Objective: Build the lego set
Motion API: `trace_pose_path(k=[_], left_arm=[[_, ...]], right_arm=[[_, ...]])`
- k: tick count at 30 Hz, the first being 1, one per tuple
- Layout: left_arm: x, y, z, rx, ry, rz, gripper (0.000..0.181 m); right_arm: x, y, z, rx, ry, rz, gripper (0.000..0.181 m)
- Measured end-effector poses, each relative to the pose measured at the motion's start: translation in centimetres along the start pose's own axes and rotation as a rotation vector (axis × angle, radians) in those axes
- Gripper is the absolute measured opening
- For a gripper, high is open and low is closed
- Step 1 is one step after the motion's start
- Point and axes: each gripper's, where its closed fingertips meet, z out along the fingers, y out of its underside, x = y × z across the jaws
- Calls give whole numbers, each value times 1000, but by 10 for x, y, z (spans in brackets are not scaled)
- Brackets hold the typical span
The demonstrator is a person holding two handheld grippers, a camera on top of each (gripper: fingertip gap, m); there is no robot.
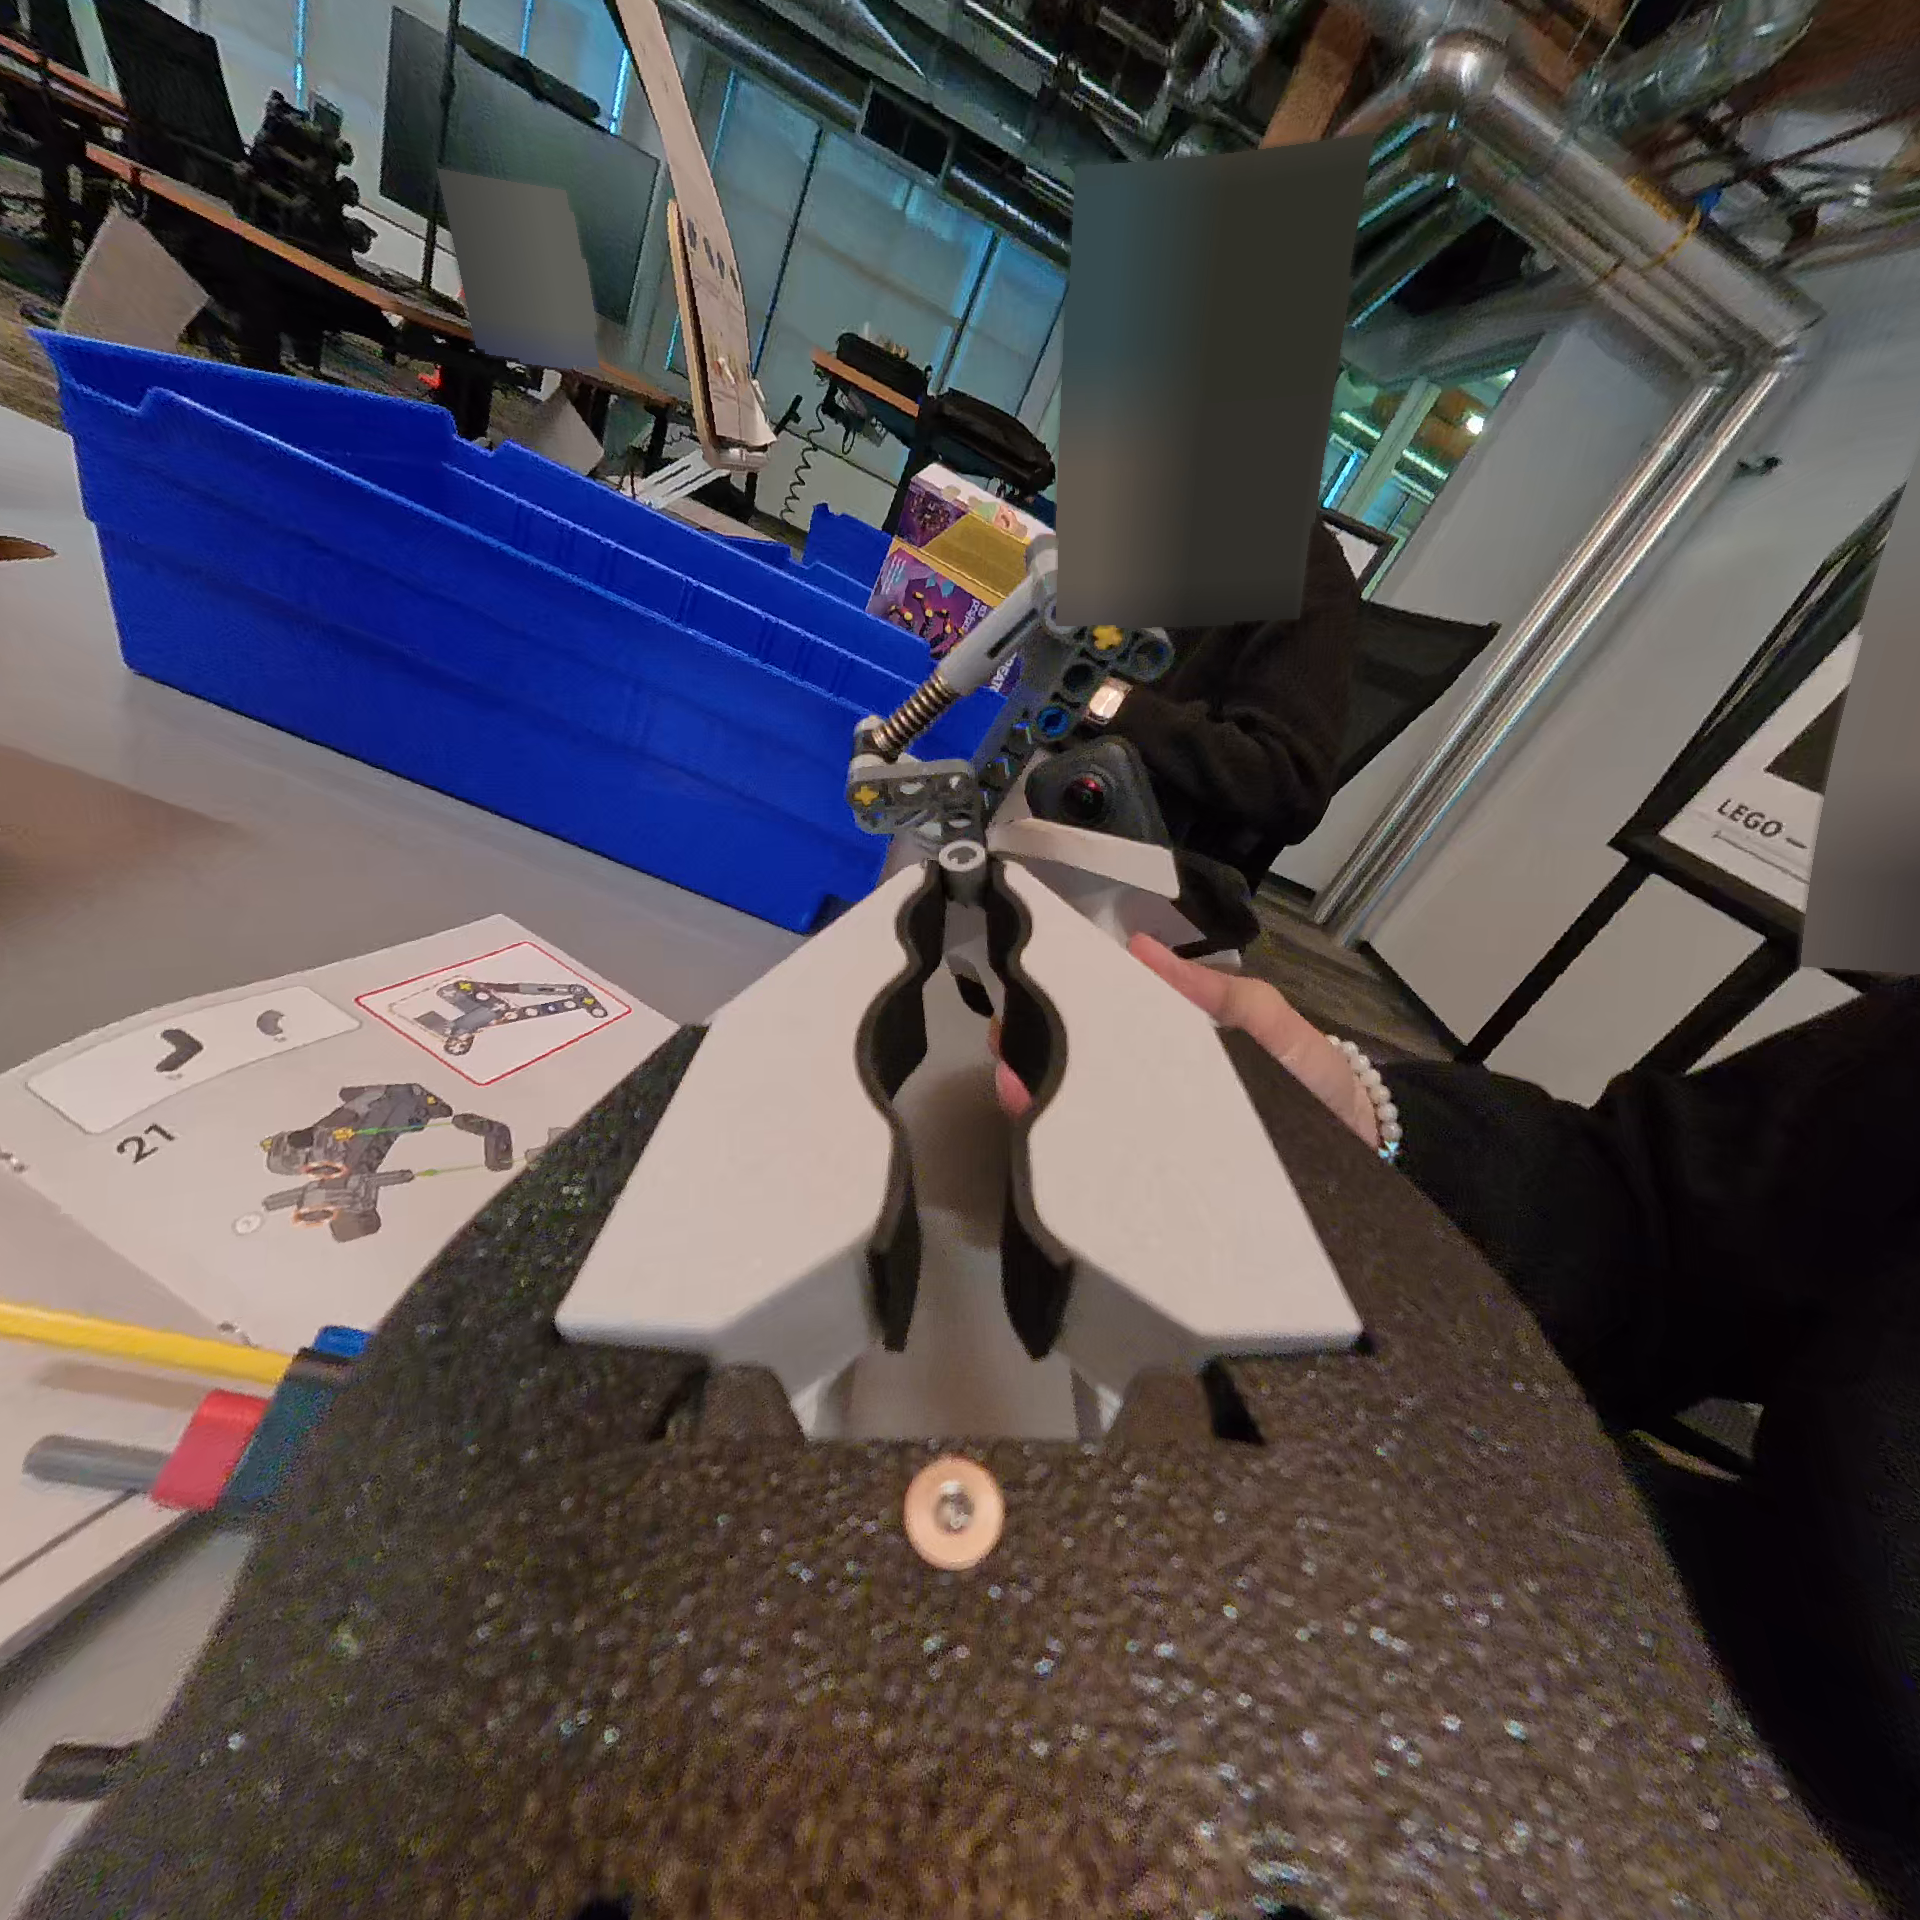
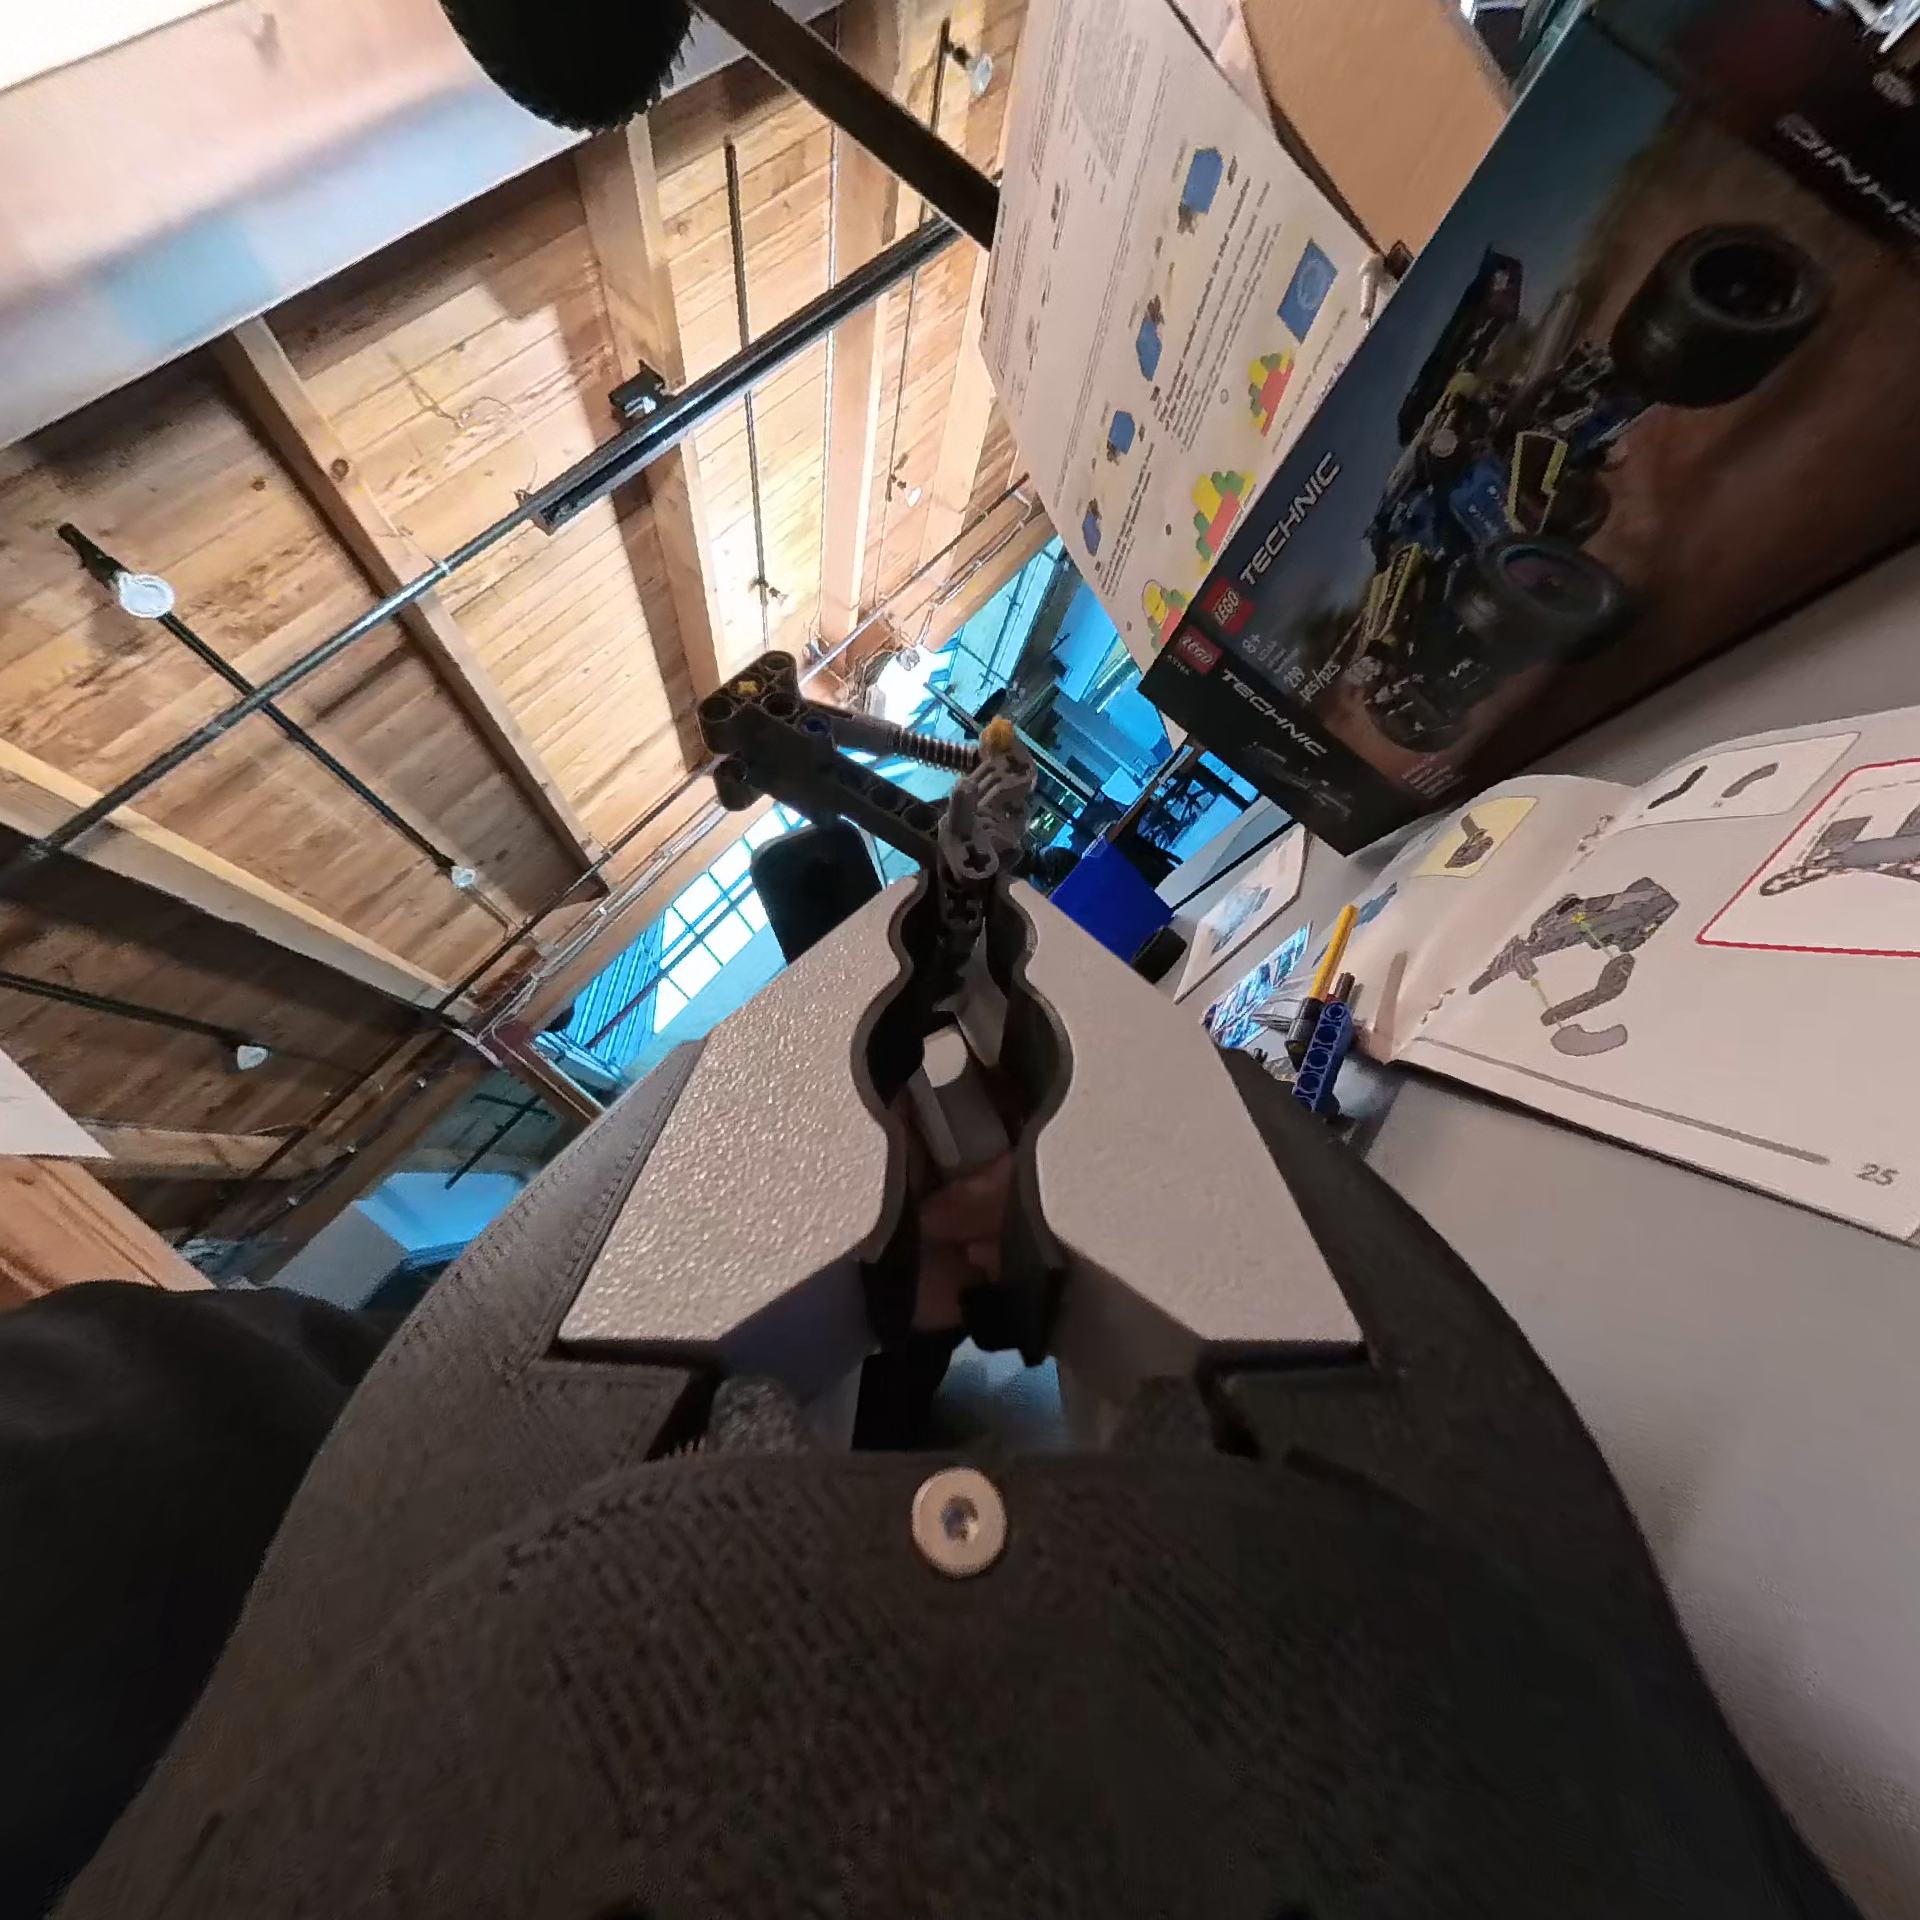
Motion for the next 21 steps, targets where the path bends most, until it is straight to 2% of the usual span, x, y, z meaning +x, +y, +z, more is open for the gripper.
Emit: trace_pose_path(k=[10, 14, 21], left_arm=[[1, -1, 1, 23, 0, -45, 5], [4, -2, 1, 20, 19, -44, 5], [7, -5, 2, 44, 29, -35, 5]], right_arm=[[-1, -2, 0, -10, -17, -12, 8], [-3, -4, -1, -46, -6, -117, 9], [-8, -8, -1, 16, -33, -116, 11]])
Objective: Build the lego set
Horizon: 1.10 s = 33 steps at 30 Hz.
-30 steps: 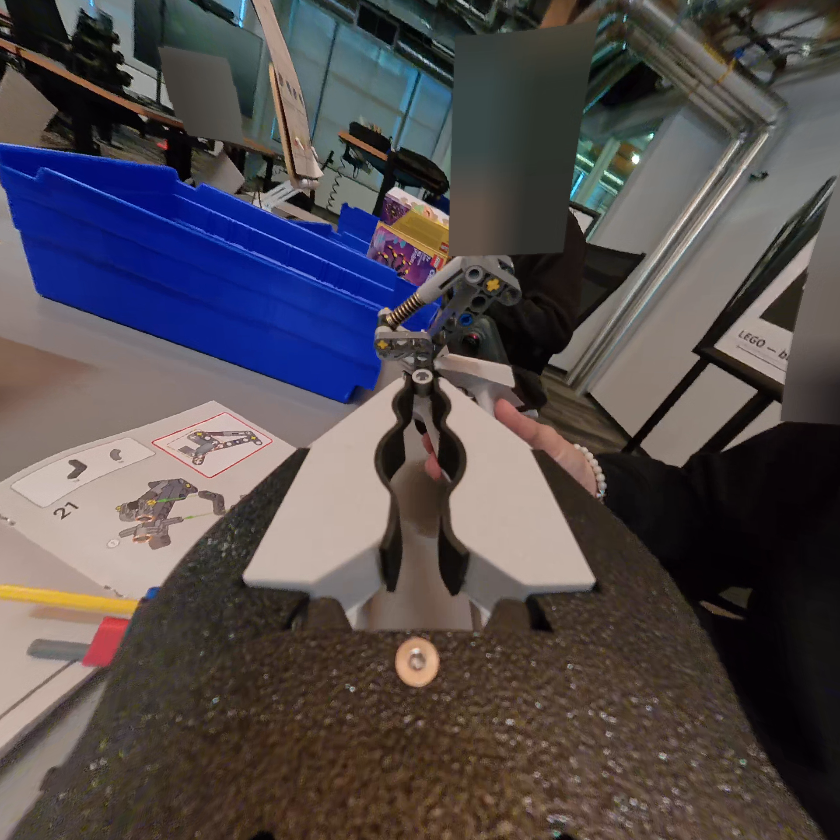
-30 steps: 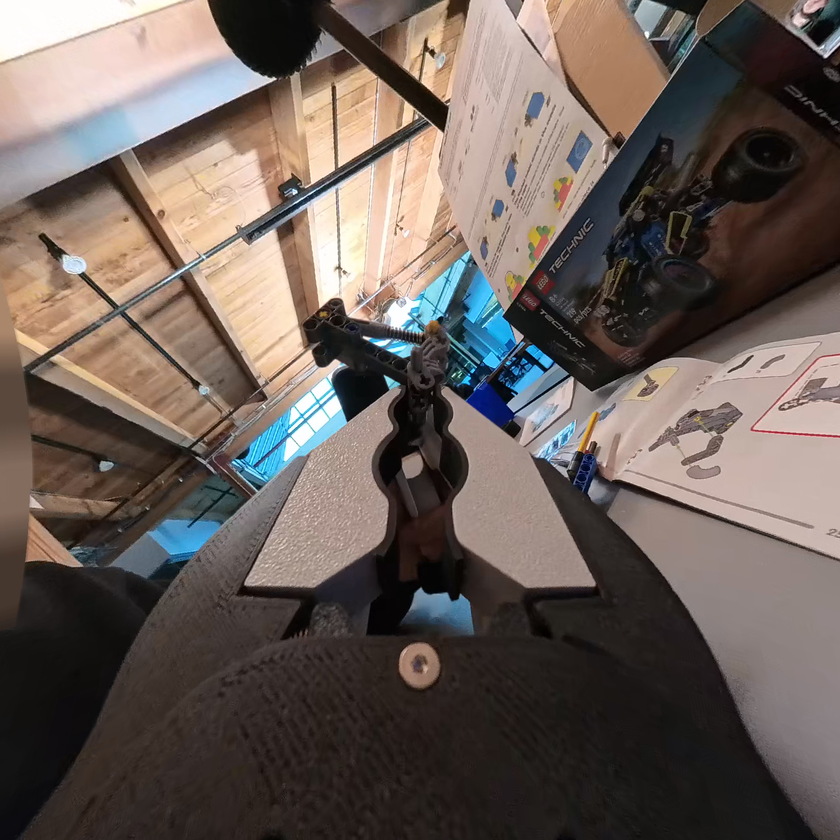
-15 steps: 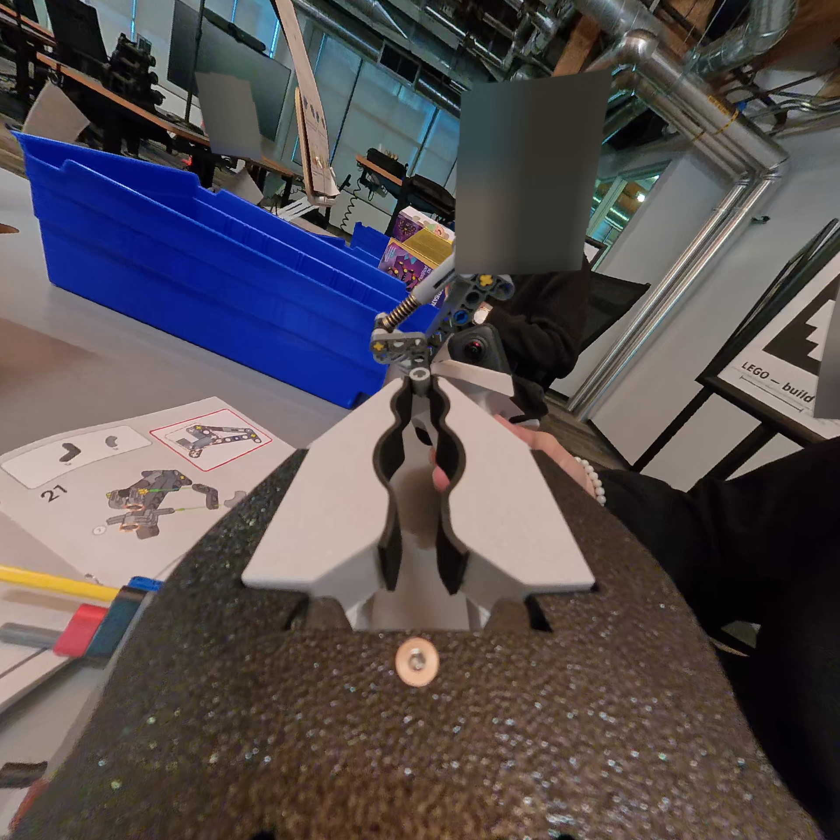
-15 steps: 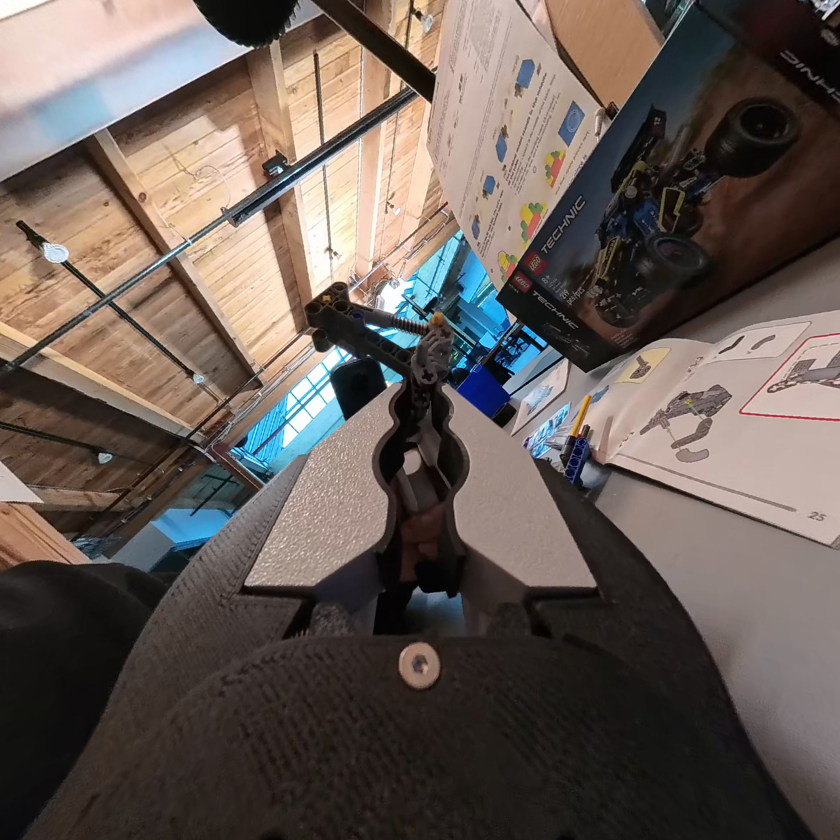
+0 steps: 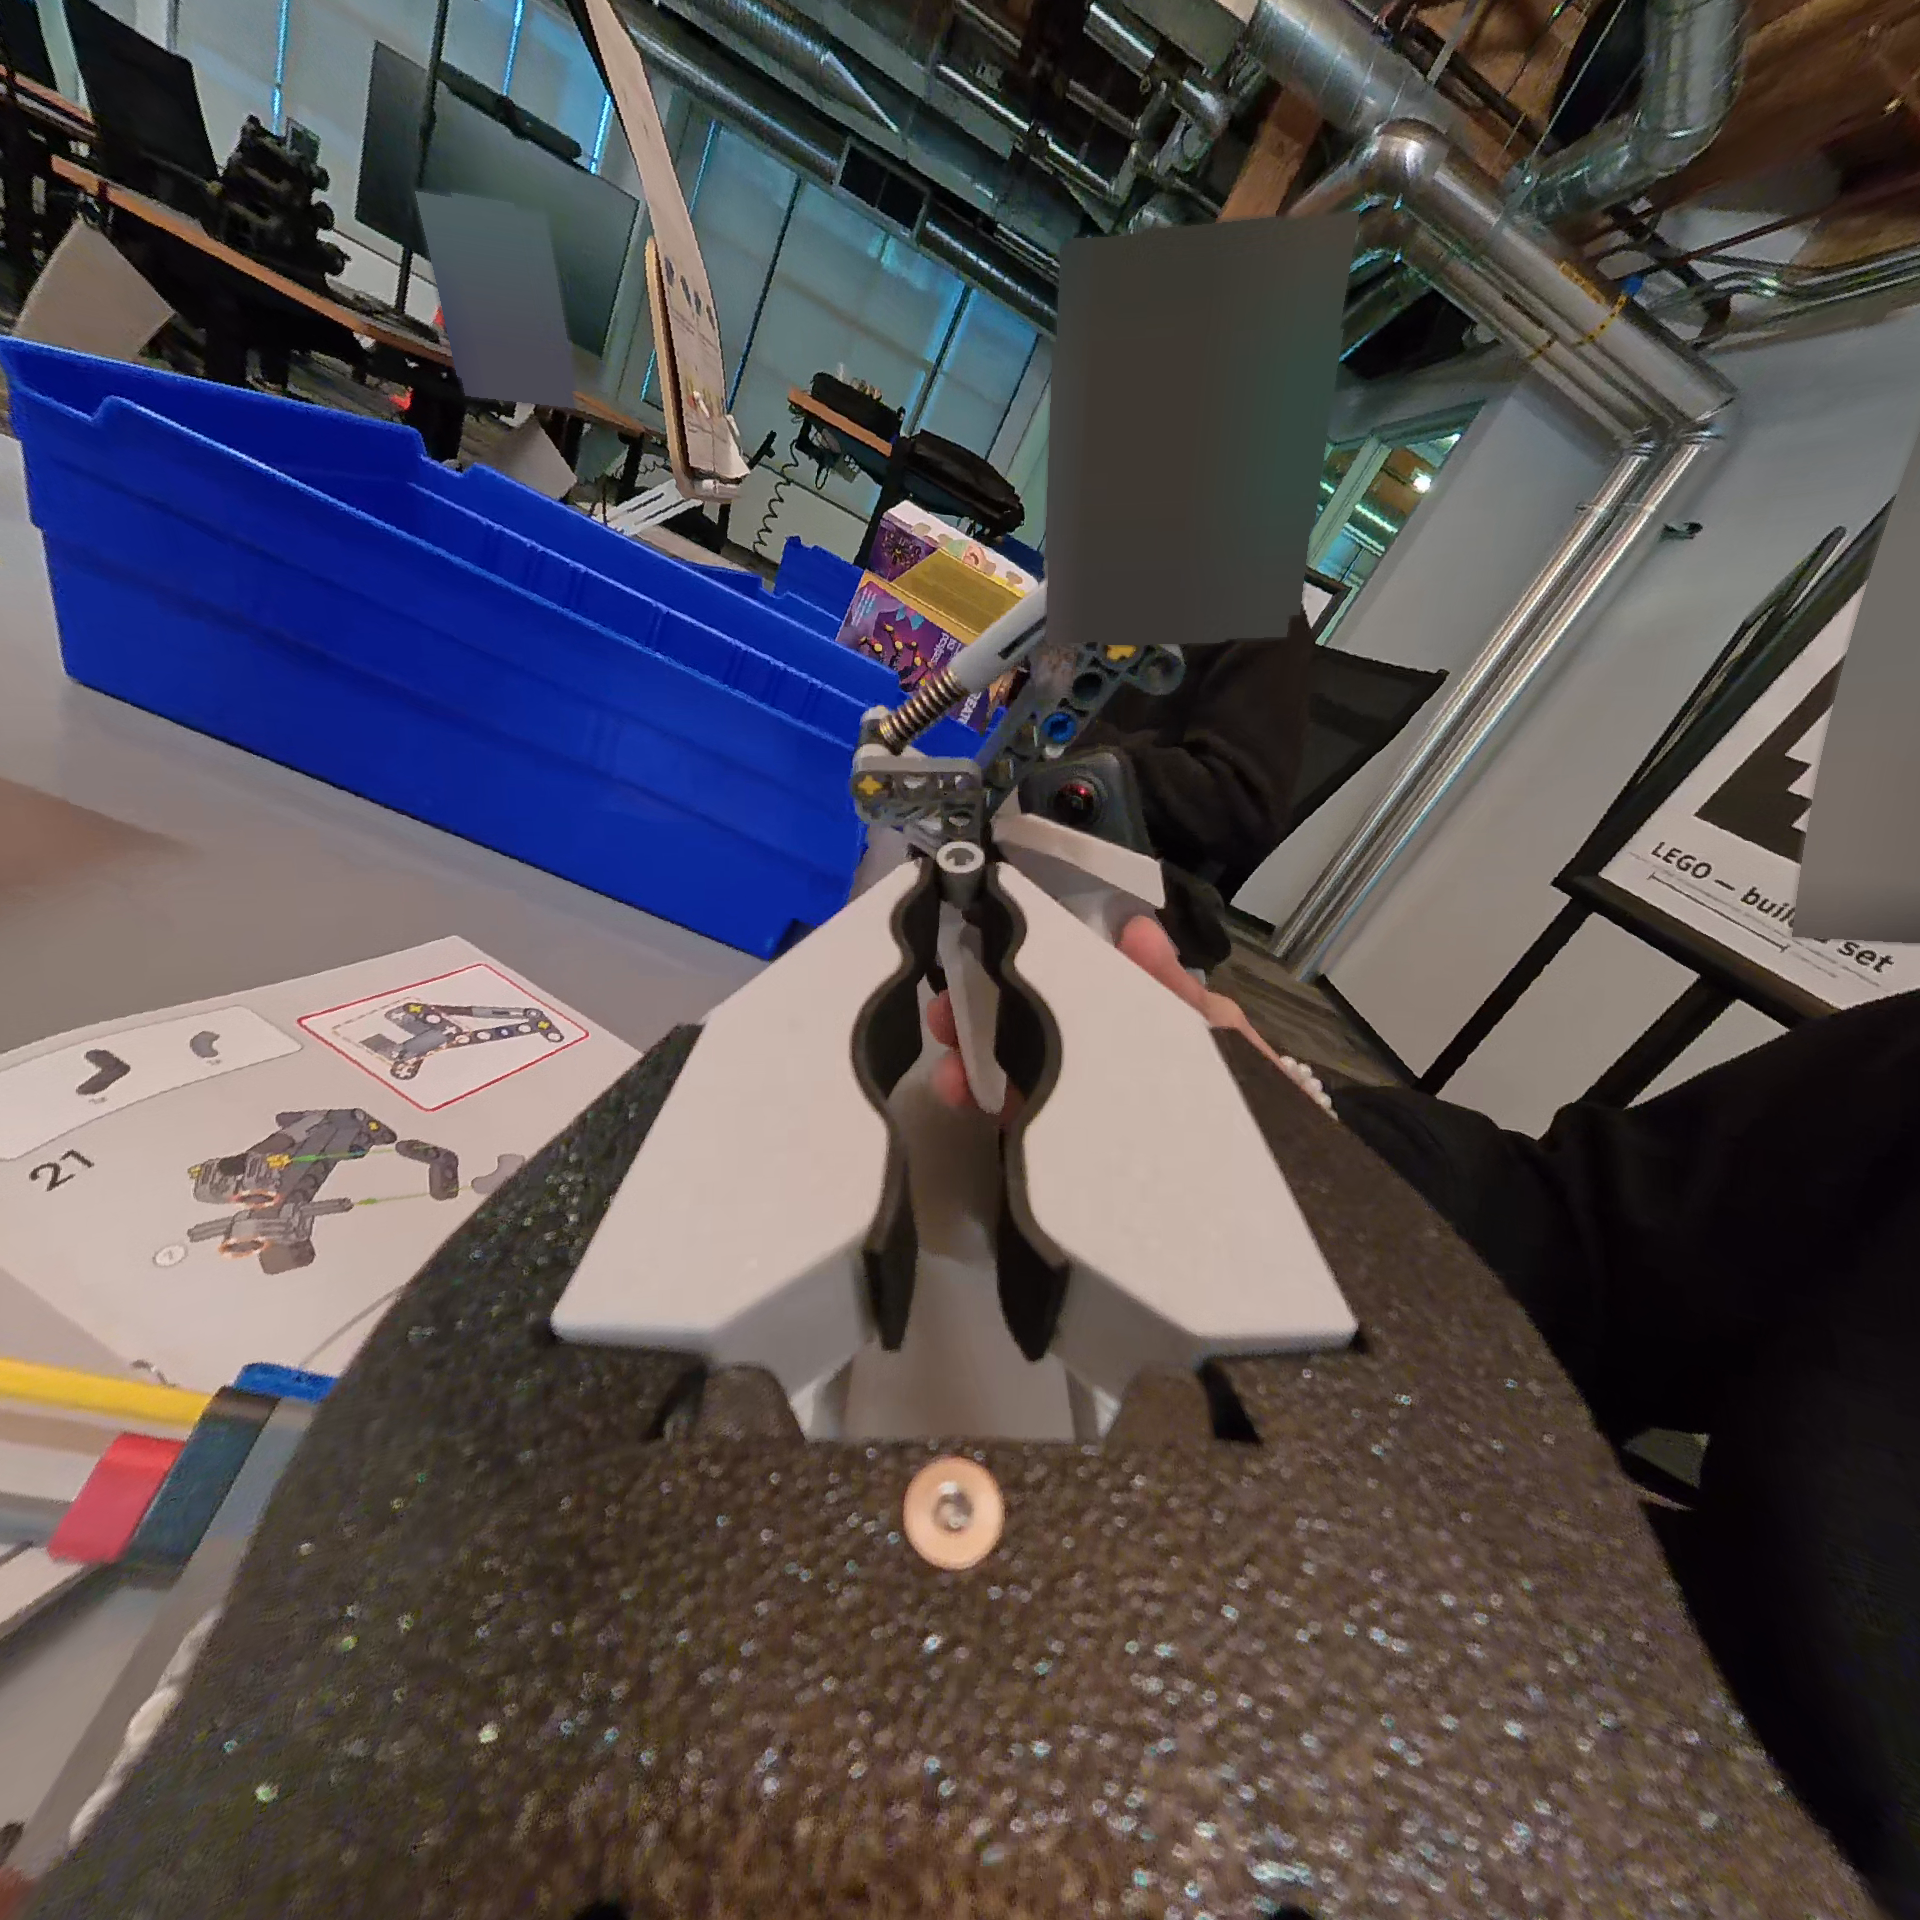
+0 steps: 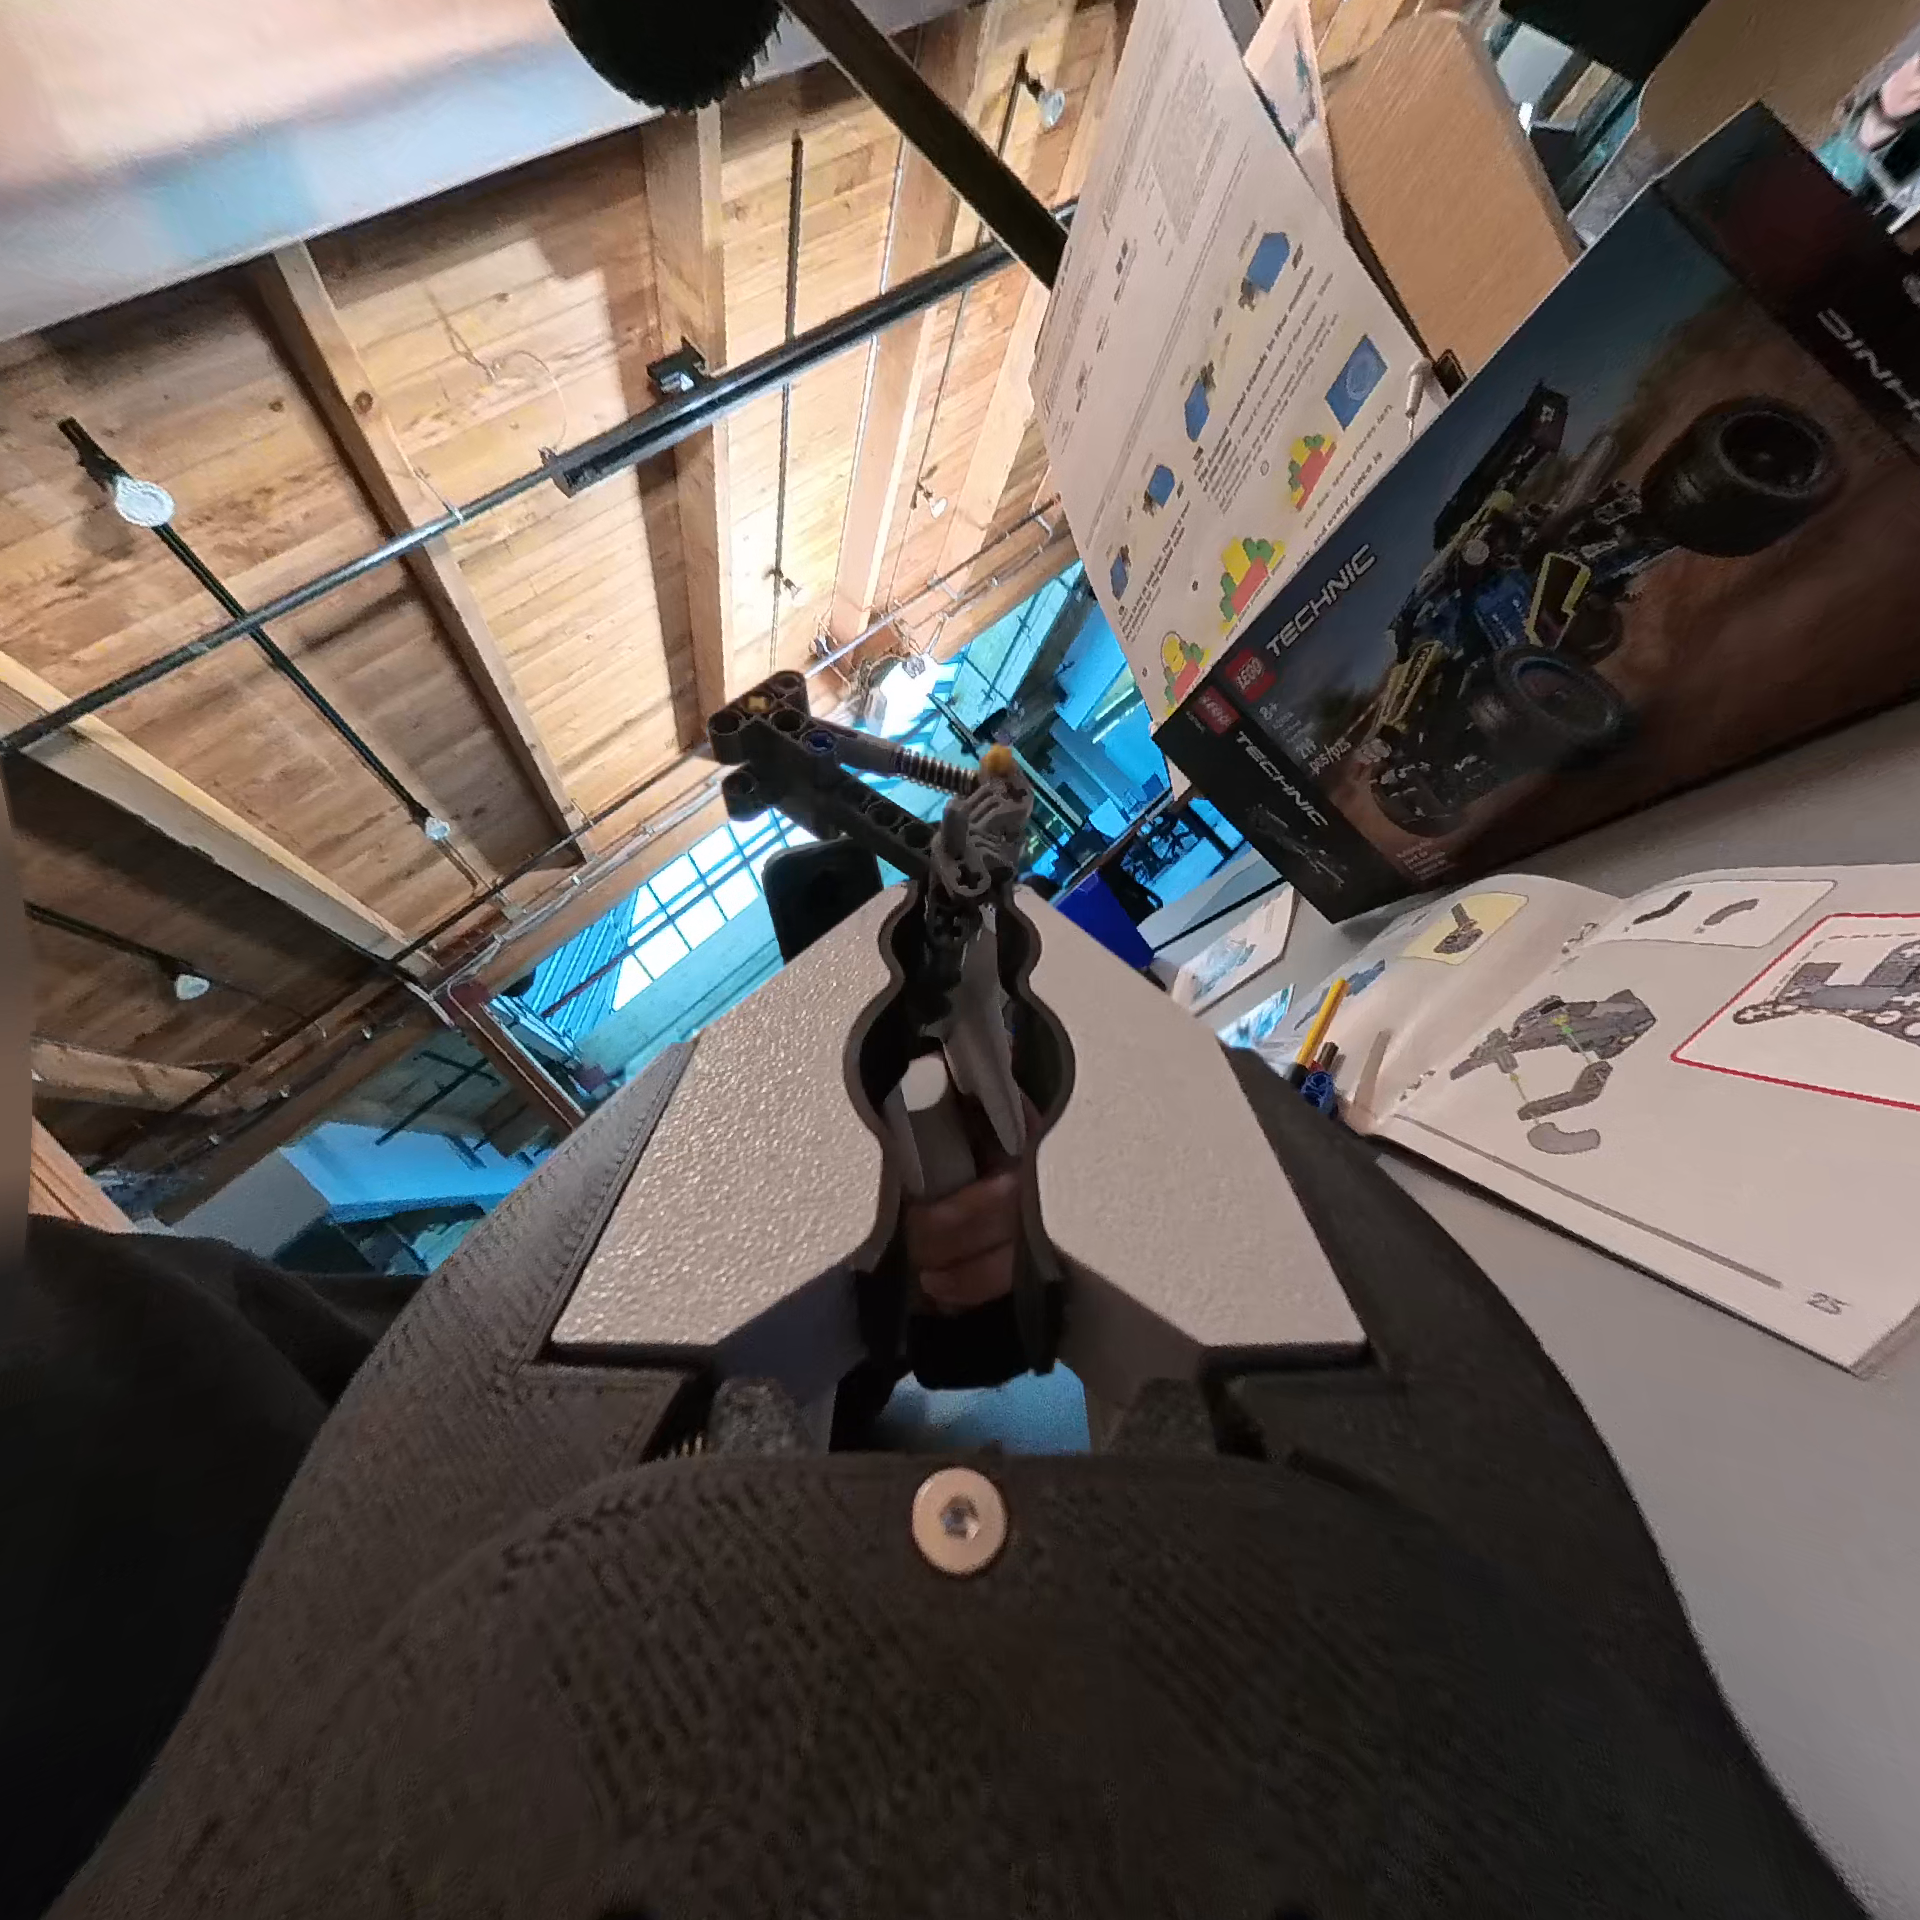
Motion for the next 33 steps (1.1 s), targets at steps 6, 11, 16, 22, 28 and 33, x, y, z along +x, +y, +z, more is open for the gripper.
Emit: trace_pose_path(k=[6, 11, 16, 22, 28, 33], left_arm=[[0, -1, 1, 29, -25, 7, 5], [-5, 2, 0, 28, -36, -12, 5], [-8, 2, -2, 31, -46, -27, 5], [-10, 10, -5, -83, 18, -40, 5], [-6, 22, -4, -161, 66, -30, 5], [-8, 23, -5, -167, 65, -32, 5]], right_arm=[[-1, 0, 2, 82, -1, 40, 9], [4, 4, 2, -1, 33, 18, 9], [7, 3, -5, -152, 32, -151, 9], [16, -8, -19, -253, 64, -234, 18], [11, -4, -24, -277, -20, -140, 0], [10, 3, -24, -330, -31, -162, 2]])
